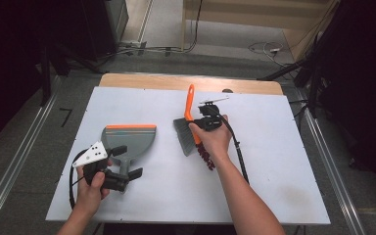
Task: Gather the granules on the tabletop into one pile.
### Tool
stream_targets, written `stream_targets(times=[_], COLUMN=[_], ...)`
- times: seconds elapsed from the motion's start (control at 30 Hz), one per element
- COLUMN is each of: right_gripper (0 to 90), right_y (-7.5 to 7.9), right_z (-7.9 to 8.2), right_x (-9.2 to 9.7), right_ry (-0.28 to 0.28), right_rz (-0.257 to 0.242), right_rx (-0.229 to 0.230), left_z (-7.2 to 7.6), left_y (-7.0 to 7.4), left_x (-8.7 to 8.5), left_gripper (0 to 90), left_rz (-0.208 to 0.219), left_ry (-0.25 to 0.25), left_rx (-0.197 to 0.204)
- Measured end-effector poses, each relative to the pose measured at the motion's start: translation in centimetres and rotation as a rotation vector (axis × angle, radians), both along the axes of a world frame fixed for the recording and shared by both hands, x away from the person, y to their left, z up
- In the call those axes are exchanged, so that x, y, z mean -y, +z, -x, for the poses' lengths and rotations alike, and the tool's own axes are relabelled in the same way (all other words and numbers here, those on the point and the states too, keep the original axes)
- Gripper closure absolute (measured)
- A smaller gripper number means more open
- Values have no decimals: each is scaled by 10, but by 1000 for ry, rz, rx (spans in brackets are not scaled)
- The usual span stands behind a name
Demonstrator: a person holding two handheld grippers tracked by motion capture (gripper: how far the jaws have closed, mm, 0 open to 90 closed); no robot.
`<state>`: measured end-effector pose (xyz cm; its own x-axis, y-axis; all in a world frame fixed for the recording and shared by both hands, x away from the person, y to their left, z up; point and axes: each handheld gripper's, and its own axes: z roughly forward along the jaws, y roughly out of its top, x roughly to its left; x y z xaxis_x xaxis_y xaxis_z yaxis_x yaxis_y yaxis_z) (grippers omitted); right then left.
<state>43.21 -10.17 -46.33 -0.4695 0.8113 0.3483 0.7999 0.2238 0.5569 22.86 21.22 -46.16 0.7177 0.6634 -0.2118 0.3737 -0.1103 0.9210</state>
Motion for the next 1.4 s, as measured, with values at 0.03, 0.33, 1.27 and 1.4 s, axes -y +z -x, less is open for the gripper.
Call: stream_targets(times=[0.03,0.33,1.27,1.4], right_gripper=[675,671,679,680], right_y=[0,0,6,20], right_z=[0,3,9,13], right_x=[2,22,73,75], right_ry=[-9,-49,-90,-31], right_rz=[3,35,-154,-194], right_rx=[1,10,6,39], left_z=[-1,0,-2,-2], left_y=[0,0,-1,-1], left_x=[0,-2,-1,-2], left_gripper=[0,0,0,0], left_rz=[0,4,-7,-6], left_ry=[-1,8,13,15], left_rx=[3,8,-1,-1])
